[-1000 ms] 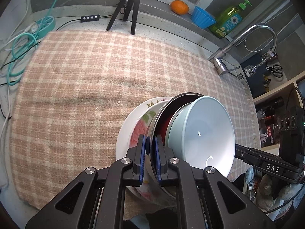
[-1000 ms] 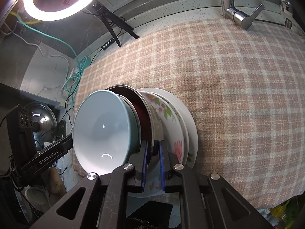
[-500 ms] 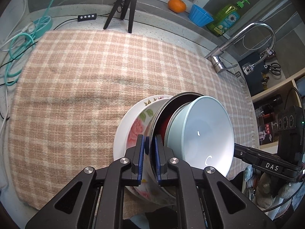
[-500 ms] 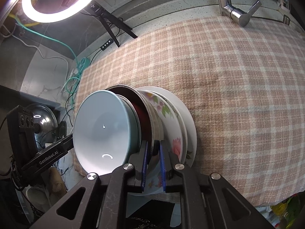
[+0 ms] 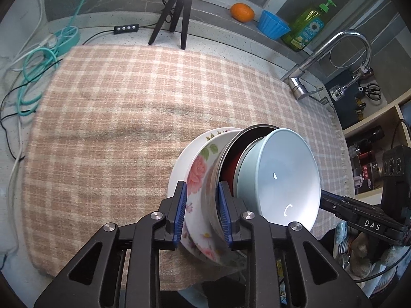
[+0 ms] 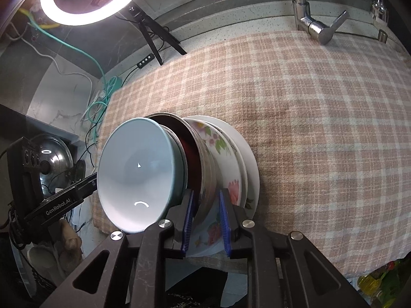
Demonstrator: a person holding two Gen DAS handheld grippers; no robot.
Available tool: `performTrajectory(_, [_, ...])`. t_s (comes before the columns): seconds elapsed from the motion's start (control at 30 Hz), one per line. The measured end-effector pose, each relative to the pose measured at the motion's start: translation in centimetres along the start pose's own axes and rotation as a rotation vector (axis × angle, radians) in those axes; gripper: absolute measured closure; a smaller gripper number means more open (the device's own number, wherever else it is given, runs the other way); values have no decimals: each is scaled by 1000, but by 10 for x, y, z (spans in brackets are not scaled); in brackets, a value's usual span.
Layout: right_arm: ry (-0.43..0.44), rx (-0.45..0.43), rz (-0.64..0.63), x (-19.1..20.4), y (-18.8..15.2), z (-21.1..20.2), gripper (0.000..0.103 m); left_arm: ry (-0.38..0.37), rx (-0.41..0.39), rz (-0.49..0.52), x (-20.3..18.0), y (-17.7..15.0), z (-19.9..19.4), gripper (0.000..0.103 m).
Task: Organize plates and bowls
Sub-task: 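Lower the nested bowl stack onto the floral plate stack with both grippers, then open both grippers and pull them back from the stack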
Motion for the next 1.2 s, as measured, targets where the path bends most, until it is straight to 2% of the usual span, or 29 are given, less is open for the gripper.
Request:
performTrajectory(0.23, [-28, -55, -21, 1, -5, -15, 84, 17, -35, 7, 2, -5, -10, 76])
performTrajectory(0.43, [-29, -76, 0, -5, -11, -22, 84, 10, -31, 13, 1, -11, -12, 76])
performTrajectory(0.7, [-123, -202, -75, 4, -25, -40, 84, 64, -121, 78, -5, -22, -38, 75])
performTrajectory(0.77, [-154, -234, -98, 9, -29, -45, 84, 96, -154, 111, -10, -25, -46, 68])
performTrajectory(0.8, [-168, -251, -108, 12, -31, -48, 83, 110, -173, 132, -14, -26, -50, 58])
performTrajectory(0.83, [-179, -267, -116, 14, -33, -51, 81, 123, -197, 152, -17, -28, -55, 52])
performTrajectory(0.97, [-212, -339, -136, 21, -41, -65, 73, 167, -267, 222, -36, -35, -71, 52])
performTrajectory(1.1, [-259, -403, -150, 26, -51, -76, 61, 181, -283, 250, -50, -46, -73, 40])
performTrajectory(1.2, [-297, -453, -171, 31, -58, -84, 57, 193, -271, 275, -59, -53, -70, 40])
Point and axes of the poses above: each gripper's, at about its wrist camera, not at the fingertips, and z roughly the way its jaws point, x to its left, y to its top, the point moved 2 cm from there along z, roughly the way its jaws point, and after that the axes turned 8 degrees about -y, right-handed, at the moved point
